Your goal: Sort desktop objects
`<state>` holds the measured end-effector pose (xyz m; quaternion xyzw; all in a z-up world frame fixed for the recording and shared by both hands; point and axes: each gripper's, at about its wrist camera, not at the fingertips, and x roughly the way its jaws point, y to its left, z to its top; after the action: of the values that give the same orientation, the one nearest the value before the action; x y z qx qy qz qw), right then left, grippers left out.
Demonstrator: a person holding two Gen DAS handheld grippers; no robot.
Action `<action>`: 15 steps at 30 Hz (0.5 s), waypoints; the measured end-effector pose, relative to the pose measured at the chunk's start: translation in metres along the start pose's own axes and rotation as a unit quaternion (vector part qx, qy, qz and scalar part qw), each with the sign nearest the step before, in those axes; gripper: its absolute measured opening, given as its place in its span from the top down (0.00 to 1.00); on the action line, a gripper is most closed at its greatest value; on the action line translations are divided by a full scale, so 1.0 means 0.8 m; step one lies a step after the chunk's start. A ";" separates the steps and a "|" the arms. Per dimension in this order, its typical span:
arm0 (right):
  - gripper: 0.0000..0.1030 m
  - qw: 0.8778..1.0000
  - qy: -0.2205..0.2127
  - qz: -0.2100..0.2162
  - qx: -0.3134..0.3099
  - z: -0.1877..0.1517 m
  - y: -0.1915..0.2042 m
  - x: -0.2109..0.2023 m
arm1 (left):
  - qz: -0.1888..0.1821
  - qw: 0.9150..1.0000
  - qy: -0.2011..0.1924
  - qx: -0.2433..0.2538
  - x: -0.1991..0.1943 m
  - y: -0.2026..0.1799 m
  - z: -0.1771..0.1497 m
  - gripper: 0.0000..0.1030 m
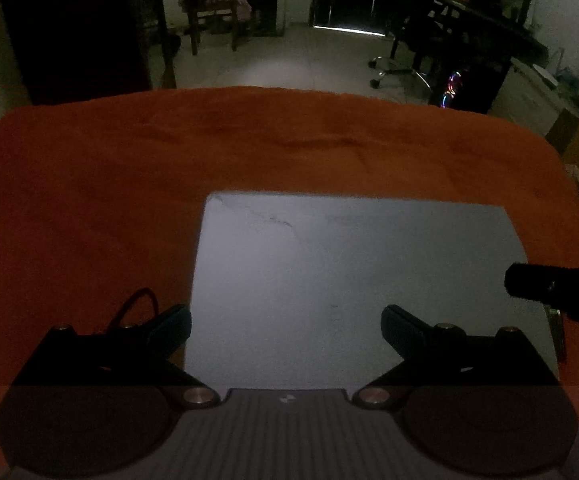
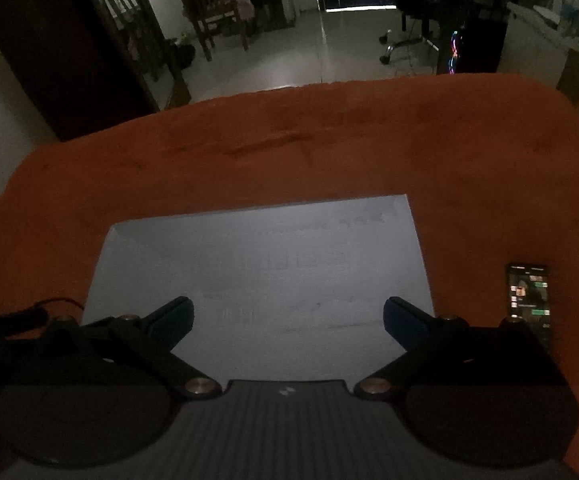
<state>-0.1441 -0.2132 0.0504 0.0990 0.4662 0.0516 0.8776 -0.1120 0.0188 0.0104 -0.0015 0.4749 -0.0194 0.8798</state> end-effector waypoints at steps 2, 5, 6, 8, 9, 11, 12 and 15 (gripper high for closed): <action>0.00 1.000 -0.011 -0.005 -0.001 -0.011 0.002 -0.011 | 0.000 1.000 -0.002 0.001 -0.007 0.000 -0.005 0.00; 0.00 1.000 -0.013 -0.004 0.005 -0.027 0.002 -0.021 | -0.014 1.000 -0.017 -0.003 -0.018 0.002 -0.018 0.00; 0.00 1.000 -0.014 -0.006 0.005 -0.032 0.002 -0.023 | -0.009 1.000 -0.024 -0.008 -0.023 0.002 -0.024 0.00; 0.00 1.000 -0.019 -0.017 0.005 -0.043 0.002 -0.026 | -0.005 1.000 -0.027 -0.012 -0.027 0.000 -0.035 0.00; 0.00 1.000 -0.021 -0.023 0.005 -0.047 0.002 -0.027 | -0.005 1.000 -0.025 -0.007 -0.028 -0.002 -0.040 0.00; 0.00 0.999 -0.020 -0.035 0.005 -0.055 0.003 -0.027 | -0.003 1.000 -0.019 0.003 -0.029 -0.006 -0.049 0.00; 0.00 0.999 -0.015 -0.040 0.004 -0.058 0.003 -0.026 | -0.001 1.000 -0.016 0.008 -0.028 -0.009 -0.052 0.00; 0.00 0.999 -0.003 -0.043 0.002 -0.066 0.005 -0.025 | 0.002 1.000 -0.007 0.023 -0.026 -0.016 -0.059 0.00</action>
<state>-0.1987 -0.2063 0.0386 0.0807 0.4676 0.0130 0.8801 -0.1634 0.0074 0.0018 0.0199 0.4683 -0.0288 0.8829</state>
